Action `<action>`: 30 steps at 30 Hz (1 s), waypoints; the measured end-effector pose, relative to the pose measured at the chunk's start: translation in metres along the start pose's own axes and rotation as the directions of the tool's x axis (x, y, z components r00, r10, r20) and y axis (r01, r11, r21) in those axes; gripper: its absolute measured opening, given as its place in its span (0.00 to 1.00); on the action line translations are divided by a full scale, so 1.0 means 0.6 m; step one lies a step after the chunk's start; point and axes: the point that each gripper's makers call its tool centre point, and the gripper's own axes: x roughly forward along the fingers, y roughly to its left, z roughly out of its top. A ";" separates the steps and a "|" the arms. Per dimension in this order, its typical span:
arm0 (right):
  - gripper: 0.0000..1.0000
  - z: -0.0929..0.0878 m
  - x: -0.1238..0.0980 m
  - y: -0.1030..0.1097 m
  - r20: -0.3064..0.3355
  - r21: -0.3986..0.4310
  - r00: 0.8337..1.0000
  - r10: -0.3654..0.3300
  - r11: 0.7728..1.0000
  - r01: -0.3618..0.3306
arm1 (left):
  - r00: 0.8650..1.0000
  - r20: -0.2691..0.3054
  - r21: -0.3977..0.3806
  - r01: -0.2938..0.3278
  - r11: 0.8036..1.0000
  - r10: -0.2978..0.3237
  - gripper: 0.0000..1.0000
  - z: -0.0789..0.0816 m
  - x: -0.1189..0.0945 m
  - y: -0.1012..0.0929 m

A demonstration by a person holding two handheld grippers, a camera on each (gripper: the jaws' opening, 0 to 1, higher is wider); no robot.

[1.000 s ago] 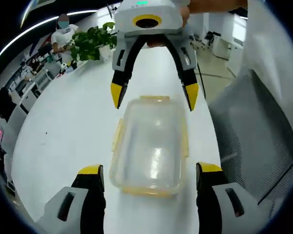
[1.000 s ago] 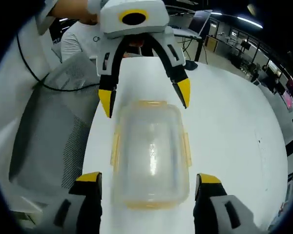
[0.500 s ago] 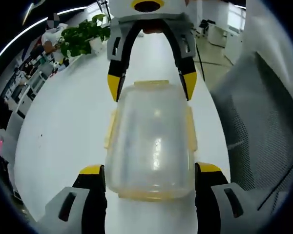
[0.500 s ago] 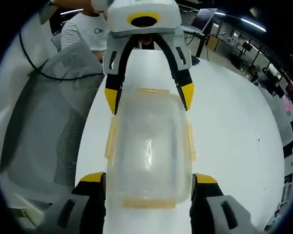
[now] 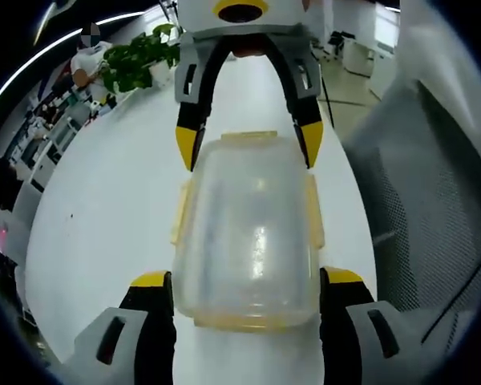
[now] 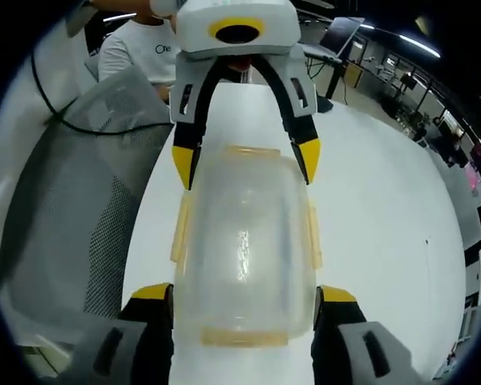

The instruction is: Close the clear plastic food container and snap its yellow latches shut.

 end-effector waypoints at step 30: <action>0.70 0.079 0.045 -0.055 0.016 -0.018 1.000 -0.003 1.000 0.003 | 1.000 -0.026 -0.013 -0.008 1.000 0.008 0.72 -0.079 -0.041 0.053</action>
